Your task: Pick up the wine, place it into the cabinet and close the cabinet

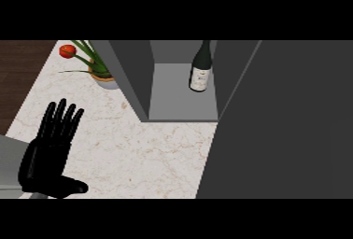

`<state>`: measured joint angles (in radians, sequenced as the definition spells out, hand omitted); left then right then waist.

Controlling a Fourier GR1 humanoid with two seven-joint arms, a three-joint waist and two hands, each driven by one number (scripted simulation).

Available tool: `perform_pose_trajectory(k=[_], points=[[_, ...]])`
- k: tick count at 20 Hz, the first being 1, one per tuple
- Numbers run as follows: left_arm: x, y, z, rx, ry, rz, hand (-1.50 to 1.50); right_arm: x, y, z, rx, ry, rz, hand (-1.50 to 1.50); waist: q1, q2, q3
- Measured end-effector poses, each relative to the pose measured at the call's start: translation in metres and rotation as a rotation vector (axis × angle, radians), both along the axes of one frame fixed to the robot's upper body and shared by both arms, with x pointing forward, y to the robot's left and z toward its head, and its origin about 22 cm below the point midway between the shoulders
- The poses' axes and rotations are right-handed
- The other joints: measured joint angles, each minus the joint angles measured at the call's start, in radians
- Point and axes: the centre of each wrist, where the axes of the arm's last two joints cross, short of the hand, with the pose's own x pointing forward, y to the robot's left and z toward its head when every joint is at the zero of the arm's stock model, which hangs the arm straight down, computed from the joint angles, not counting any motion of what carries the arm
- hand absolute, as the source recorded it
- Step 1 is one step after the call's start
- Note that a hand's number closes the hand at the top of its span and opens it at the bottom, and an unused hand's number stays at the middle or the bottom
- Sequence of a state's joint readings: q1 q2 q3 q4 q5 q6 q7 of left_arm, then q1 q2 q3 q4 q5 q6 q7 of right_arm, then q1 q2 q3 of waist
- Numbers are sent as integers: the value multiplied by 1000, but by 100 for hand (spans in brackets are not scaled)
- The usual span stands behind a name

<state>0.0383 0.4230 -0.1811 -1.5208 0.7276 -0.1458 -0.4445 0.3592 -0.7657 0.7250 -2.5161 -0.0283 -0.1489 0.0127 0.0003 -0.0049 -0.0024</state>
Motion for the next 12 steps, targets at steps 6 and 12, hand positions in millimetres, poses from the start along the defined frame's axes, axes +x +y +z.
perform_pose_trajectory(k=[6, 12], points=[[-5, 26, 5, 24, -11, 12, -150, 3, 3, 3, -28, -1, 31, 150, 4, 1, -1], [-4, 49, 13, 23, -12, 13, -150, 8, 4, 6, -48, -21, 44, 150, 11, 4, -2]])
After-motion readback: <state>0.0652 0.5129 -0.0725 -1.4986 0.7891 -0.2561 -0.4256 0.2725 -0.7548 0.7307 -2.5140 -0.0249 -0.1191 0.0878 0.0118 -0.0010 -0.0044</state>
